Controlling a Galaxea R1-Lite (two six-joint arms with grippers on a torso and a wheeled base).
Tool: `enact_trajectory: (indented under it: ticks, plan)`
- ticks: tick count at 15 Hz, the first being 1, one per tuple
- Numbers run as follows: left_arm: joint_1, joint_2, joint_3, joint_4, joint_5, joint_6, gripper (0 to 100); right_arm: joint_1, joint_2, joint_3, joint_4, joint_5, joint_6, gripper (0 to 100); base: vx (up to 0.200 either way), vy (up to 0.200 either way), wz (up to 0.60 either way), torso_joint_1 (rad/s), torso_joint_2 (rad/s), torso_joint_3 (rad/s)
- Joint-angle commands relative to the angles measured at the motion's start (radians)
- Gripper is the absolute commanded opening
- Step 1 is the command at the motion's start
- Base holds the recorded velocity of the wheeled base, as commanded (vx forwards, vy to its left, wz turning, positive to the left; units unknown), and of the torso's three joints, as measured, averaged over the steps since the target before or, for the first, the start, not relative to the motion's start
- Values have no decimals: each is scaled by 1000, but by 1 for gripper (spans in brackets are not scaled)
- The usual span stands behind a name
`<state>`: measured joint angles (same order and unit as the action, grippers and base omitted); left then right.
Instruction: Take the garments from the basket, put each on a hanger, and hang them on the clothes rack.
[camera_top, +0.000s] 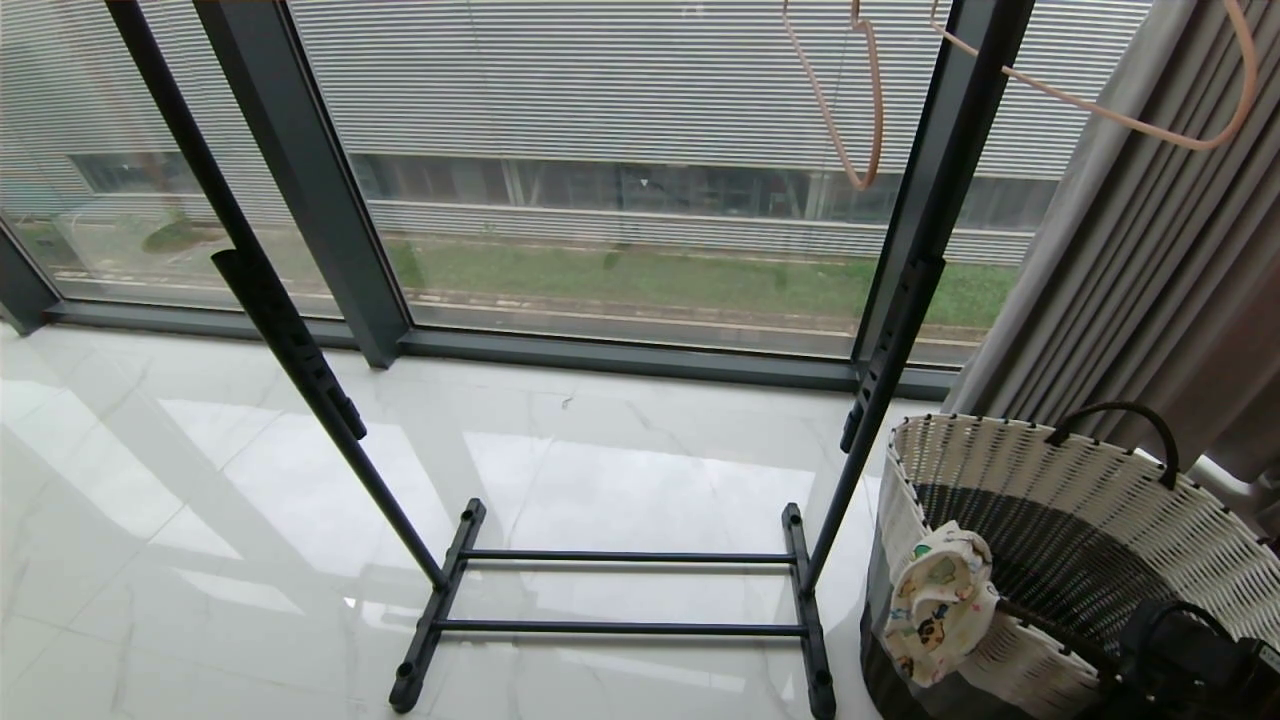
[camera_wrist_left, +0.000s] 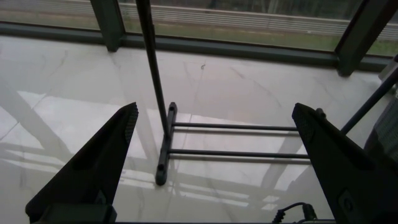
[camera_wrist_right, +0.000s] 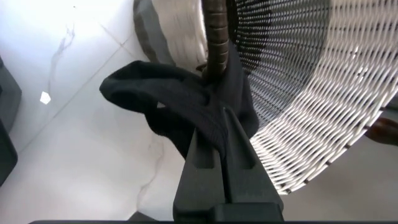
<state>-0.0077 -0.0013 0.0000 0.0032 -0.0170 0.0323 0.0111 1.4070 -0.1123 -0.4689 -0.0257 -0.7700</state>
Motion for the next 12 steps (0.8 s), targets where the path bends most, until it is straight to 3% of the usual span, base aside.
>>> enact_trajectory:
  ticks: [1, 3, 4, 7, 8, 9, 12]
  plan:
    - [0, 1, 0, 0, 0, 1, 100, 7, -91, -12, 6, 32, 0, 0, 0, 0, 0, 0, 0, 0]
    - [0, 1, 0, 0, 0, 0, 100, 9, -197, -66, 92, 79, 0, 0, 0, 0, 0, 0, 0, 0]
    - [0, 1, 0, 0, 0, 0, 100, 7, -276, -139, 228, 90, 3, 0, 0, 0, 0, 0, 0, 0]
    - [0, 1, 0, 0, 0, 0, 100, 9, -468, -449, 802, 176, 24, 0, 0, 0, 0, 0, 0, 0]
    - [0, 1, 0, 0, 0, 0, 100, 9, -530, -599, 1060, 224, 31, 0, 0, 0, 0, 0, 0, 0]
    - [0, 1, 0, 0, 0, 0, 100, 9, -559, -681, 1184, 253, 31, 0, 0, 0, 0, 0, 0, 0]
    - [0, 1, 0, 0, 0, 6, 100, 32, -605, -790, 1316, 290, 29, 0, 0, 0, 0, 0, 0, 0]
